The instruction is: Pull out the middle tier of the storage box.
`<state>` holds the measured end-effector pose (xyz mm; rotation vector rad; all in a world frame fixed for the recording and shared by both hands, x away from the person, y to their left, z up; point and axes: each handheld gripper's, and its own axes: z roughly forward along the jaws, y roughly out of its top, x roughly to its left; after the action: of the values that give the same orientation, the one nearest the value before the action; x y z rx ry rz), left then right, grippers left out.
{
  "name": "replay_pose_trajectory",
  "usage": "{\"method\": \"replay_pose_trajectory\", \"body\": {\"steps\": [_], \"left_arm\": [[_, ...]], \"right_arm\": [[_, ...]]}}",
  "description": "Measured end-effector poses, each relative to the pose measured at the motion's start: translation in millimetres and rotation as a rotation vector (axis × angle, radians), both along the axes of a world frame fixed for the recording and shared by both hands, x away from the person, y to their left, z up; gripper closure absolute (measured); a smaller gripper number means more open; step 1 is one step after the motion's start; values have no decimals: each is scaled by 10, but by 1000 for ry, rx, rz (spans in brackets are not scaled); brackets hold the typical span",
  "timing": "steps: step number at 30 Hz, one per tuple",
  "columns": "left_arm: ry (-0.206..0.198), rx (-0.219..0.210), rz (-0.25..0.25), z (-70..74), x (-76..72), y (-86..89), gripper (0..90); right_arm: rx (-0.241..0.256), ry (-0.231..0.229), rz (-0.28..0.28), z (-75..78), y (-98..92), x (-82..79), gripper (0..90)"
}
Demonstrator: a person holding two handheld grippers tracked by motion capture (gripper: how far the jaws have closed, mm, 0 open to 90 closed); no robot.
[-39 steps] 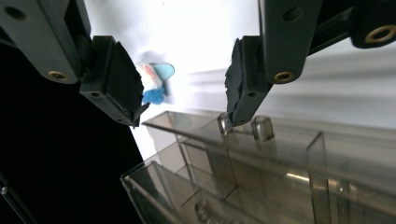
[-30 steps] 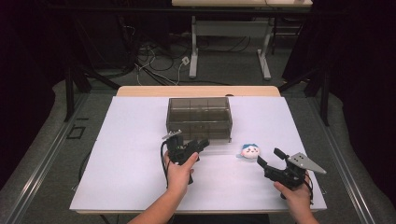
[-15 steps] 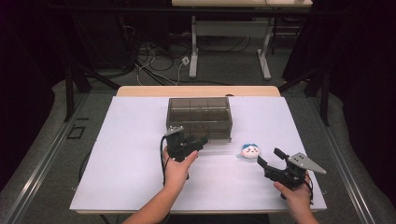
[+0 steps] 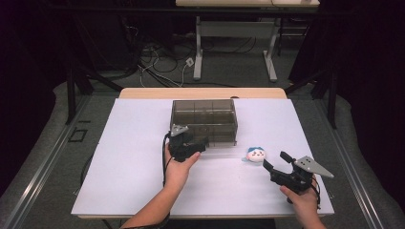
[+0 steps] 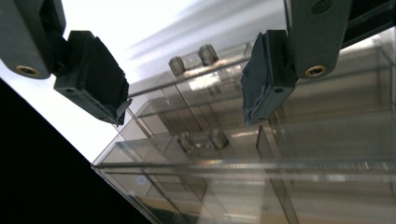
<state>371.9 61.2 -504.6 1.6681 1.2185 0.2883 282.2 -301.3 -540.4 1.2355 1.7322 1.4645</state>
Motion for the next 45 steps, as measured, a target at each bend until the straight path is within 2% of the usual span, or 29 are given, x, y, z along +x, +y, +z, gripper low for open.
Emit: {"method": "replay_pose_trajectory", "body": {"steps": [3,5,9,18,22,27,30,41,45], "left_arm": [[-29,-4,-4,34,22,7,322],[-34,6,-11,57,37,23,322],[-20,4,-3,78,59,53,320],[2,23,6,93,102,109,172],[19,22,9,104,112,133,158],[20,21,18,129,121,163,118],[31,32,18,153,128,198,97],[35,107,51,168,150,352,98],[45,113,64,156,165,409,159]], "right_arm": [[-3,4,2,0,-2,0,201],[-1,1,1,0,-1,1,201],[-2,6,1,1,-6,0,201],[-3,5,0,1,-3,-1,201],[-3,6,0,1,-3,-1,201],[2,2,0,0,-1,0,201],[-1,1,2,0,-1,0,201],[-3,4,3,-1,-2,0,200],[-1,4,3,0,-2,-1,200]]}}
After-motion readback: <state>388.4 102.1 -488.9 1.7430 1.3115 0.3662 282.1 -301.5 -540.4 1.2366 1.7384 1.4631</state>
